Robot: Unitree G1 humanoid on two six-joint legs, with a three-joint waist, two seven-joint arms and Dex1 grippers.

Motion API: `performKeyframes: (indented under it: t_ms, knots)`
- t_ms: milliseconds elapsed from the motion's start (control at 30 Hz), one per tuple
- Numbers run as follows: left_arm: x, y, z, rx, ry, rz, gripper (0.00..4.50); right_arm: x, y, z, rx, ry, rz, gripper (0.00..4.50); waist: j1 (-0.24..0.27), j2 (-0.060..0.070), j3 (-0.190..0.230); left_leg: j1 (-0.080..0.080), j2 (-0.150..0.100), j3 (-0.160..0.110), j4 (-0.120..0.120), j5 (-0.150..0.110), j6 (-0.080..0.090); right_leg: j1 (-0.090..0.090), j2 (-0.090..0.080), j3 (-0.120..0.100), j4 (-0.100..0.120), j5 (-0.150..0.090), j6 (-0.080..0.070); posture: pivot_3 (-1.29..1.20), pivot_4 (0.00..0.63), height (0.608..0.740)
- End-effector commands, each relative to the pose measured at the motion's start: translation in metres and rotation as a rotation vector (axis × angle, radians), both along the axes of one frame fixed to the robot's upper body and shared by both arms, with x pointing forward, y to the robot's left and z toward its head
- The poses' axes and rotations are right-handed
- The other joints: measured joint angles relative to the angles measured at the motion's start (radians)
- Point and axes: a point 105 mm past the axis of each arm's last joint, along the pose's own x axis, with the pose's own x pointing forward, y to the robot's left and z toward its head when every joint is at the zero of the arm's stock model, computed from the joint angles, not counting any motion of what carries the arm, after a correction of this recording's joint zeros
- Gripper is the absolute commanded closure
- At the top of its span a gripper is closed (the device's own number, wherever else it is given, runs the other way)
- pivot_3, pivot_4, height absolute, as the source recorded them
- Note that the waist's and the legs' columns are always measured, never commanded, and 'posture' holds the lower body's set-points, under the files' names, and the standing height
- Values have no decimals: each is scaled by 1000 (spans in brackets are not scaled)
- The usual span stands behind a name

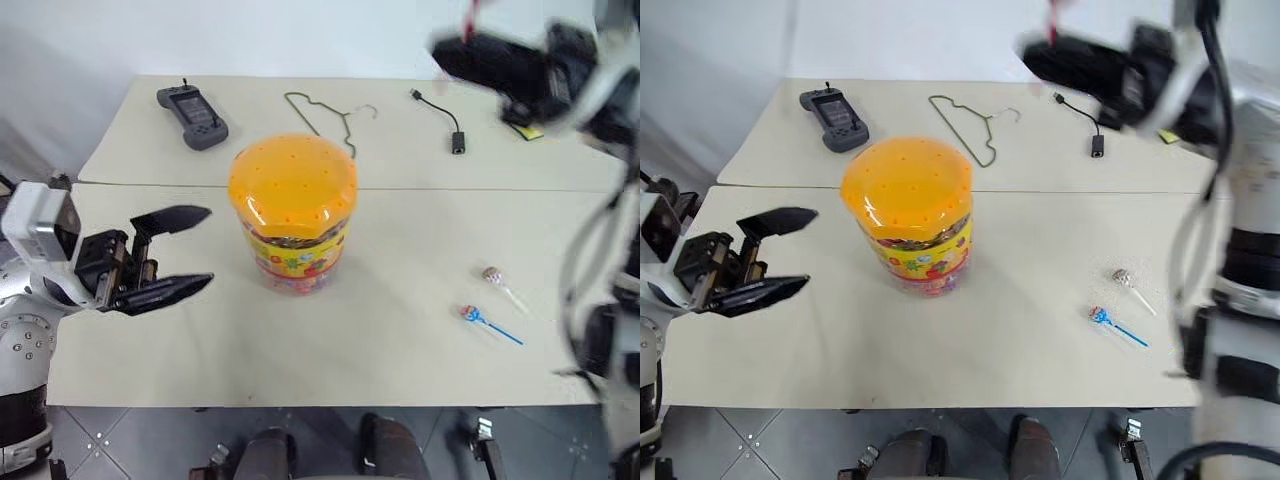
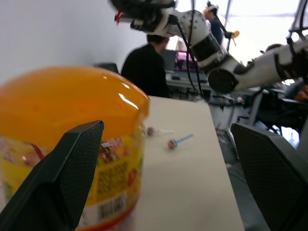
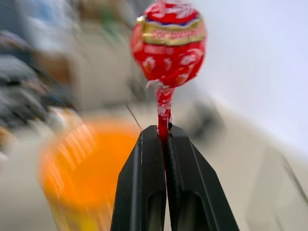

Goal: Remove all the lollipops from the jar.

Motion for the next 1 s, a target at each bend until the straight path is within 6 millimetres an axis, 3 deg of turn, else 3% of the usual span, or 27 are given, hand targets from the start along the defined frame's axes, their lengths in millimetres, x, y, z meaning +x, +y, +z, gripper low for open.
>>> performKeyframes:
  t_ms: [33,100,233,400,500,533,633,733,833,933,1000]
  knots:
    - [-4,-3,-7,57,-29,-25,0,-2,-56,-39,-199,96,-224,4485,2,0,0,0,0,0,0,0,0,0,0,0,1,0,0,0,150,740]
    - [-4,-5,-10,55,-27,-23,0,-8,-93,-72,-340,184,-372,4485,5,1,1,0,1,1,0,0,0,-1,0,0,1,0,0,0,150,740]
    - [-5,-7,-21,72,9,-39,0,-23,-138,-125,-468,315,-537,4485,2,1,1,1,1,6,2,0,0,-2,-1,2,1,0,0,0,150,740]
    - [-3,-10,-26,96,10,-51,0,-37,-164,-172,-556,355,-585,4485,1,1,1,3,2,10,3,0,0,-2,0,4,2,0,0,0,150,740]
    - [2,-10,-24,101,-10,-31,0,-37,-172,-185,-451,397,-639,4485,3,1,1,3,1,10,3,0,0,-2,0,4,2,0,0,0,150,740]
    - [2,-9,-24,104,-15,-24,0,-37,-172,-185,-431,395,-642,4000,3,1,1,2,1,10,3,0,0,-2,0,4,2,0,0,0,150,740]
    - [5,-8,-22,105,-14,8,0,-43,-176,-188,-436,385,-619,3152,5,2,1,2,1,10,3,0,0,-2,0,4,2,0,0,0,150,740]
    - [7,-5,-20,101,-13,49,0,-48,-177,-180,-417,322,-581,2136,7,2,1,2,1,9,3,0,0,-2,0,4,2,0,0,0,150,740]
    - [18,3,-24,129,-7,154,0,-52,-165,-155,-326,182,-482,1132,6,2,1,2,1,9,3,0,0,-2,0,4,2,0,0,0,150,740]
    - [32,23,-41,215,17,319,0,-49,-129,-104,-128,-33,-332,198,-1,3,1,3,2,9,3,0,0,-2,0,4,2,0,0,0,150,740]
    - [36,31,-48,253,34,374,0,-49,-112,-94,-108,-75,-273,14,-8,4,2,4,2,10,2,0,0,-2,0,5,2,0,0,0,150,740]
